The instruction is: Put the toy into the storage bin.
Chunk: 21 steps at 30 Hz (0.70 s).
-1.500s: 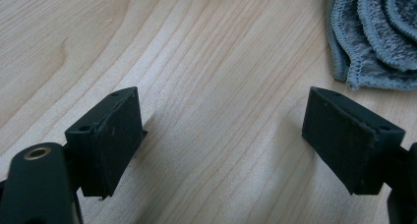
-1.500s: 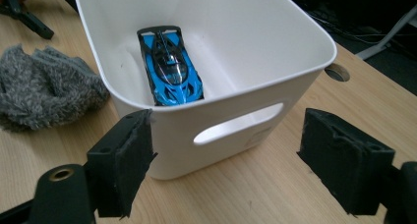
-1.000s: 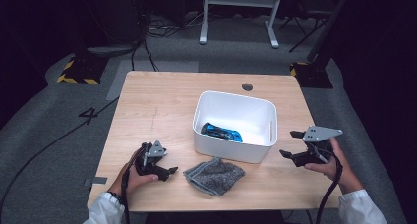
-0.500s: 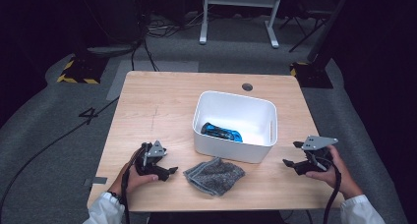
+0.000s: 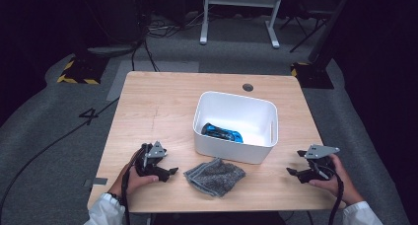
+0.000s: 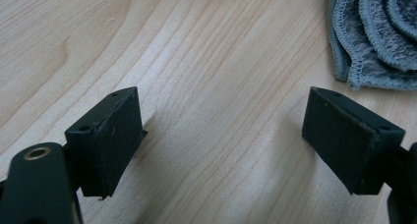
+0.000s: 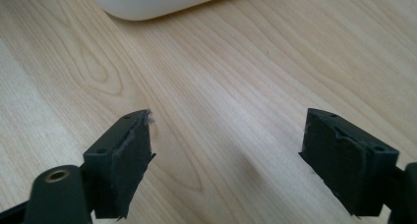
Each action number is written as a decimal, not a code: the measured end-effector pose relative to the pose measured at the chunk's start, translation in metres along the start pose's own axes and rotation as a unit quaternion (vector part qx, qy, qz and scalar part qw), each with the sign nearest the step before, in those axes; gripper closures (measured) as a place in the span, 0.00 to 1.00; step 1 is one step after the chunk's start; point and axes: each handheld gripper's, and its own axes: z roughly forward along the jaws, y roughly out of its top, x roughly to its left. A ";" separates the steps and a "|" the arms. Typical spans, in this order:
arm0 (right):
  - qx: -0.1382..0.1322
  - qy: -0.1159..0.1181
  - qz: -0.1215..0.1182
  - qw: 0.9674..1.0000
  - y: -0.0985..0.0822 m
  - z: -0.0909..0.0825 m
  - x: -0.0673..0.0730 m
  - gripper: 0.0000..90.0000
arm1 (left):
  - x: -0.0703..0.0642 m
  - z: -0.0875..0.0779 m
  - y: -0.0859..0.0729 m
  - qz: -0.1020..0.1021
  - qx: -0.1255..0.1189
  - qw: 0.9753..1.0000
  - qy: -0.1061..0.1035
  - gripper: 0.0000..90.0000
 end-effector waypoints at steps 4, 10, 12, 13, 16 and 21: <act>-0.003 0.005 0.015 1.000 -0.011 0.001 0.001 0.21 | 0.000 0.000 0.000 0.000 0.000 1.000 0.000 0.18; -0.012 0.011 0.049 0.999 -0.029 0.007 -0.001 0.18 | 0.000 0.000 0.000 -0.001 0.000 1.000 0.000 0.18; -0.028 0.016 0.069 0.997 -0.036 0.007 -0.003 0.17 | 0.000 0.000 0.000 -0.001 0.000 1.000 0.000 0.17; -0.037 0.014 0.076 0.996 -0.038 0.007 -0.003 0.17 | 0.000 0.000 0.000 -0.002 0.000 1.000 0.000 0.17; -0.047 0.006 0.081 0.996 -0.043 0.006 -0.003 0.17 | 0.000 0.000 0.000 -0.001 0.000 1.000 0.000 0.17; -0.047 0.007 0.079 0.996 -0.043 0.006 -0.004 0.17 | 0.000 0.000 0.000 -0.002 0.000 1.000 0.001 0.17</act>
